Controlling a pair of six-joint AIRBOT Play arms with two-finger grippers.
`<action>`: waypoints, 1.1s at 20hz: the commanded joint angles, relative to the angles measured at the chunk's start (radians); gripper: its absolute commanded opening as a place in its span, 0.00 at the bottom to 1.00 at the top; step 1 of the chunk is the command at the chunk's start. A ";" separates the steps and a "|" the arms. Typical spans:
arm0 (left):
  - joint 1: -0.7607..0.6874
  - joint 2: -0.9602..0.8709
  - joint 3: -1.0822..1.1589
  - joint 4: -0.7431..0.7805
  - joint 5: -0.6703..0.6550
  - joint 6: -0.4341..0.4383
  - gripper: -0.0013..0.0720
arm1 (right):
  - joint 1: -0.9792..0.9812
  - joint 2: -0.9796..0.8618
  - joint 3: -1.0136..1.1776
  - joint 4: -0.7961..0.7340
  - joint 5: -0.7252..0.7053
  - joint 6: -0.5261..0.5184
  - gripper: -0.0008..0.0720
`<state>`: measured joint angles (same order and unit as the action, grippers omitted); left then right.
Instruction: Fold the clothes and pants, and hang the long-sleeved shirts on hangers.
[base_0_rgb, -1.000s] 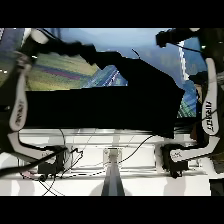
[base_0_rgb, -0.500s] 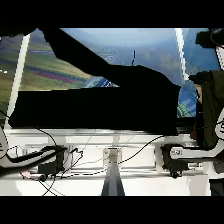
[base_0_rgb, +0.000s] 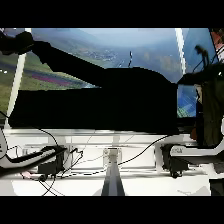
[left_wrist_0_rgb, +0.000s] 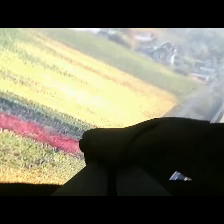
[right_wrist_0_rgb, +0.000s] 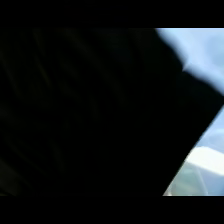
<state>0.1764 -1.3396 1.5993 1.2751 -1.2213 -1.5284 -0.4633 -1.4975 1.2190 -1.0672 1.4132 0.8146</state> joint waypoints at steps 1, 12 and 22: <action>0.000 -0.001 -0.004 0.026 -0.006 -0.009 0.03 | -0.055 -0.003 -0.173 0.010 -0.093 0.006 0.33; 0.001 -0.001 -0.004 0.027 -0.002 -0.008 0.03 | -0.055 -0.051 -0.181 0.040 -0.430 0.378 0.94; 0.000 -0.064 -0.005 0.026 0.001 0.013 0.03 | -0.039 -0.161 -0.177 0.377 -0.220 -0.094 0.20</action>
<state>0.1772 -1.3857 1.5948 1.3018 -1.2201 -1.5188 -0.5102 -1.6447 1.0367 -0.8345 1.1400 0.8894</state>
